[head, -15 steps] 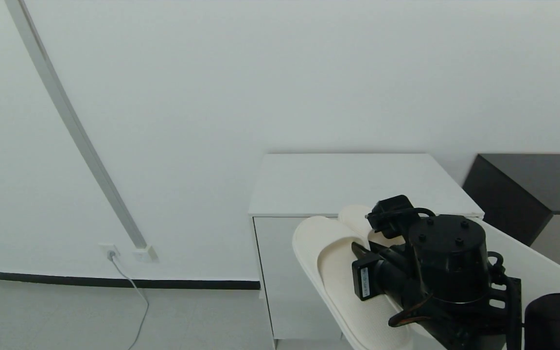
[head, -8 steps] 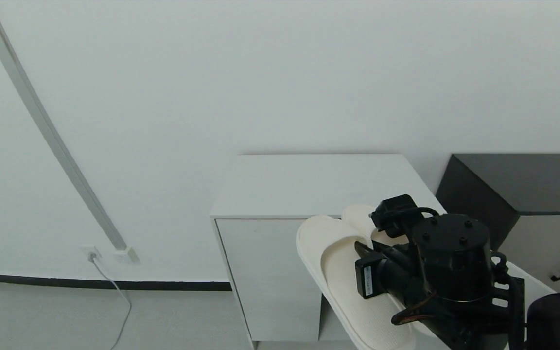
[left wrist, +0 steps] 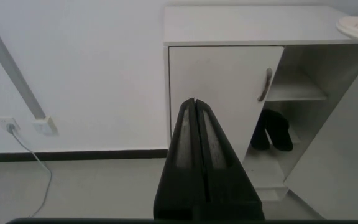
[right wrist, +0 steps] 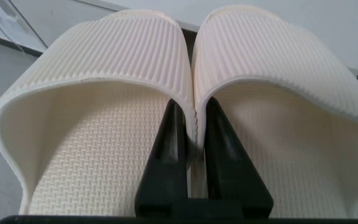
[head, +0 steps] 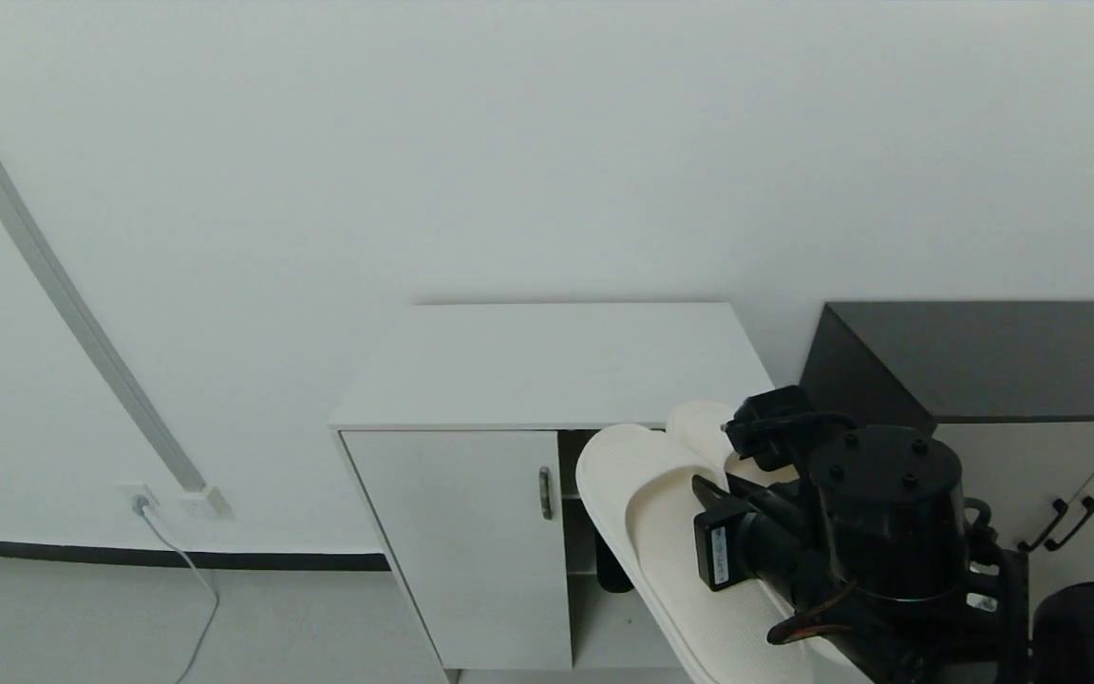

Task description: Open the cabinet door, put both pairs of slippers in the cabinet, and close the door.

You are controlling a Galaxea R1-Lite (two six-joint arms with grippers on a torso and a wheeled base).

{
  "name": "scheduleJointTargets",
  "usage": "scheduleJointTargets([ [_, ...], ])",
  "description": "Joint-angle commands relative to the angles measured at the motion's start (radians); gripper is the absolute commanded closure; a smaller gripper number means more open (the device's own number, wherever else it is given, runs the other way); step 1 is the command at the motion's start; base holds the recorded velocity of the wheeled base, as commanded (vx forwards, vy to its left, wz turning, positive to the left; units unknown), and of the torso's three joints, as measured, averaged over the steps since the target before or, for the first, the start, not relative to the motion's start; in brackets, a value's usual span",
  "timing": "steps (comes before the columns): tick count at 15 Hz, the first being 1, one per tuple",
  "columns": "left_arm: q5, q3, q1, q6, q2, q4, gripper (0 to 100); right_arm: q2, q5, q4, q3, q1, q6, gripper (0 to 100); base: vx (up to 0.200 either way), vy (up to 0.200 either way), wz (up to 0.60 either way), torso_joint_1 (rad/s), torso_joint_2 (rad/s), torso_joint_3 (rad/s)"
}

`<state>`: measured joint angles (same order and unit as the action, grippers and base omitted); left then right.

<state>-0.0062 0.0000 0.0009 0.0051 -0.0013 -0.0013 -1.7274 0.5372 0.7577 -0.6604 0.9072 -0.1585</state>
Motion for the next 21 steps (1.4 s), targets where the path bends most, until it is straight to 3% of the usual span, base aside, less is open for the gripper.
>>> scheduleJointTargets([
  [1,0.000,0.000,-0.001,-0.001,0.001,0.000,100,0.000,0.000,0.009,0.004,0.001,0.002,100,0.000,0.000,0.00,0.000,0.00,0.000],
  [21,0.000,0.000,-0.001,-0.001,0.001,0.000,100,-0.007,0.000,0.048,0.044,-0.007,0.016,100,0.000,0.000,0.00,-0.011,0.02,0.012],
])
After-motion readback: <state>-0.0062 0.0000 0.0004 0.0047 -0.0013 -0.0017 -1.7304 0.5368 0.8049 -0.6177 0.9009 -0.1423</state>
